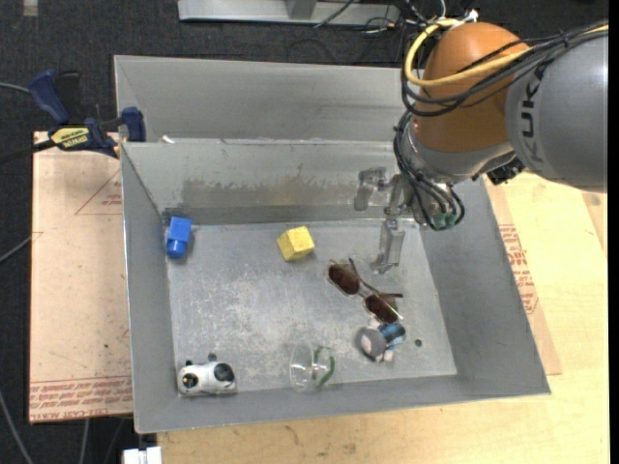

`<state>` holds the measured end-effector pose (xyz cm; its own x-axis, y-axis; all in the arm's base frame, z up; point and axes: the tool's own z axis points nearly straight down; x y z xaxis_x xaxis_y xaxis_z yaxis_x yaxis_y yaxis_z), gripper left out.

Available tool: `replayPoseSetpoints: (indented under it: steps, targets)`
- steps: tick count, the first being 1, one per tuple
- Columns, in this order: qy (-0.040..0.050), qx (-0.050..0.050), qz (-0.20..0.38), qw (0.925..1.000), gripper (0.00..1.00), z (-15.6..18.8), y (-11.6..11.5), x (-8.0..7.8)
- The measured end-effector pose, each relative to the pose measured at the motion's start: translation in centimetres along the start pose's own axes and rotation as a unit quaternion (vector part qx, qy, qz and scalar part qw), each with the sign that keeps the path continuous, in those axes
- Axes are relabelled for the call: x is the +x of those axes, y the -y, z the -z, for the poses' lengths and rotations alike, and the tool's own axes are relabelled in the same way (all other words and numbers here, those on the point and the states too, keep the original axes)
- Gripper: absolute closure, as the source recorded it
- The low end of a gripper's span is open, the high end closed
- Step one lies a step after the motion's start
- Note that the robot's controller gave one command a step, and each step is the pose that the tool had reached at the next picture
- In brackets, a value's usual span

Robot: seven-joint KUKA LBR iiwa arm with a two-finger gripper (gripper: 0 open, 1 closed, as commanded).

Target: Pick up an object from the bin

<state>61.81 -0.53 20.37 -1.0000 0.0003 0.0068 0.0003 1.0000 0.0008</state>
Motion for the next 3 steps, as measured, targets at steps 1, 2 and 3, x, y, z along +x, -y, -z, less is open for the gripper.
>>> replayPoseSetpoints:
  steps: [1, 2, 3]
  targets:
    - [0.0043, 0.000, 0.000, 1.0000, 0.00, 0.5, 0.0, -0.1]
    - [0.0051, -0.001, -0.073, 0.9973, 0.00, -3.9, 1.3, 1.4]
    - [0.0034, 0.000, -0.032, 0.9995, 0.00, -4.8, 4.3, 4.4]
